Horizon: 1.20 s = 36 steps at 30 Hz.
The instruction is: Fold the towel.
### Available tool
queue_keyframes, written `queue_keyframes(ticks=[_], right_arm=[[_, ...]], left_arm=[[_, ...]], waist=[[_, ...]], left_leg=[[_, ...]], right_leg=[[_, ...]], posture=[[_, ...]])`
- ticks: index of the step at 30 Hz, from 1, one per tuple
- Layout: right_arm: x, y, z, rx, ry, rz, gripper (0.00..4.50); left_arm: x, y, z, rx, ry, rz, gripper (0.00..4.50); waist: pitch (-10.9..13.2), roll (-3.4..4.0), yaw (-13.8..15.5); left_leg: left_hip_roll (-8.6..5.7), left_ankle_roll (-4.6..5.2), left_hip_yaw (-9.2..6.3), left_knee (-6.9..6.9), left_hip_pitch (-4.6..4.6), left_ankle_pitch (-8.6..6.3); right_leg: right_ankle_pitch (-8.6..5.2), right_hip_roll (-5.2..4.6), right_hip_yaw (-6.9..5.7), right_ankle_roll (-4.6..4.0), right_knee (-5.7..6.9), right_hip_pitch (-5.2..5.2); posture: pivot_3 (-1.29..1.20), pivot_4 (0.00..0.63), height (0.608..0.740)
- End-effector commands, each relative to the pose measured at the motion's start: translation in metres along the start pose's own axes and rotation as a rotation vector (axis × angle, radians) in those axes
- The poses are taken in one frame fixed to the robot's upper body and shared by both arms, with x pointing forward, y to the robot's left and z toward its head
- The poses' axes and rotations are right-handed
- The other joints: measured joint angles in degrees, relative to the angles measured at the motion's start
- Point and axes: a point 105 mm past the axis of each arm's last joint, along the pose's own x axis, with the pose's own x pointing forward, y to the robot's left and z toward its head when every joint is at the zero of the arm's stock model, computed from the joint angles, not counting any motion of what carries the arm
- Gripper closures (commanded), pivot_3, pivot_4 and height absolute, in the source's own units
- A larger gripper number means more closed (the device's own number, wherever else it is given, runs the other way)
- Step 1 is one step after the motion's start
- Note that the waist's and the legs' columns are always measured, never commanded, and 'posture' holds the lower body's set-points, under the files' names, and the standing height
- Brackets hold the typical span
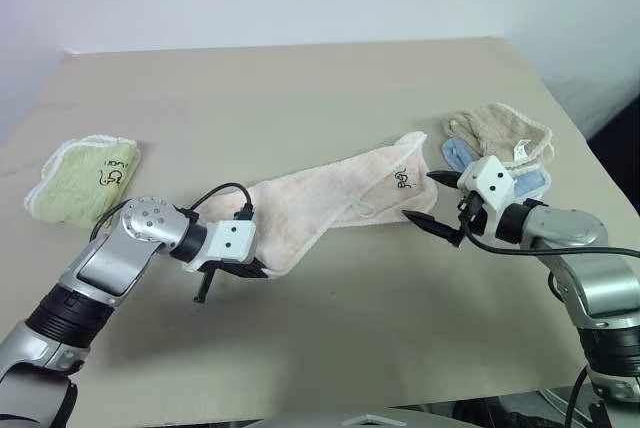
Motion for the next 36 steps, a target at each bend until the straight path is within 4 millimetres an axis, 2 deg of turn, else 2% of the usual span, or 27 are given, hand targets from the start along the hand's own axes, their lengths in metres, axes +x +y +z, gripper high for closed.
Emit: queue_keyframes(ticks=[1,7,10,18,28,36], right_arm=[[-0.005,-0.008,0.016,-0.064,-0.037,-0.026,0.0],[0.003,-0.034,0.027,-0.201,-0.032,-0.1,0.0],[0.012,-0.054,0.029,-0.315,-0.008,-0.147,0.0],[0.04,-0.084,0.013,-0.658,0.126,-0.146,0.0],[0.064,-0.107,0.011,-0.858,0.171,-0.169,0.0],[0.082,-0.105,0.011,-0.919,0.173,-0.176,0.0]], left_arm=[[-0.007,-0.007,0.003,0.029,0.002,-0.005,4.48],[-0.023,-0.009,0.001,-0.008,0.0,0.055,4.48],[-0.031,-0.007,0.0,-0.018,0.005,0.09,4.48],[-0.035,-0.009,-0.003,-0.034,0.016,0.122,4.48],[-0.044,-0.015,-0.016,-0.085,0.055,0.158,4.48],[-0.049,-0.016,-0.022,-0.106,0.072,0.188,4.48]], waist=[[0.0,0.0,-0.1],[0.0,0.01,-0.3],[0.0,0.02,-0.3],[0.0,0.02,-0.8],[0.0,0.07,-2.5],[0.1,0.09,-3.3]], left_leg=[[0.0,0.0,0.0,0.0,0.0,0.0],[0.01,-0.01,0.0,0.01,0.01,0.0],[0.01,-0.01,0.01,0.01,0.01,0.0],[-0.04,-0.01,0.04,0.0,0.0,0.0],[-0.06,-0.04,0.05,-0.06,0.02,0.02],[-0.07,-0.06,0.04,-0.07,0.02,0.03]], right_leg=[[0.0,0.0,0.0,0.0,0.0,0.0],[-0.01,0.0,0.0,-0.02,0.01,-0.02],[0.0,0.01,-0.01,-0.01,0.01,-0.01],[0.0,0.01,-0.01,-0.01,0.03,-0.03],[0.02,0.03,0.06,0.01,0.13,-0.11],[0.03,0.03,0.08,0.02,0.15,-0.12]], posture=[[0.0,0.15,0.728],[0.0,0.15,0.728],[0.0,0.15,0.728],[0.0,0.15,0.728],[0.0,0.15,0.728],[0.0,0.15,0.728]])
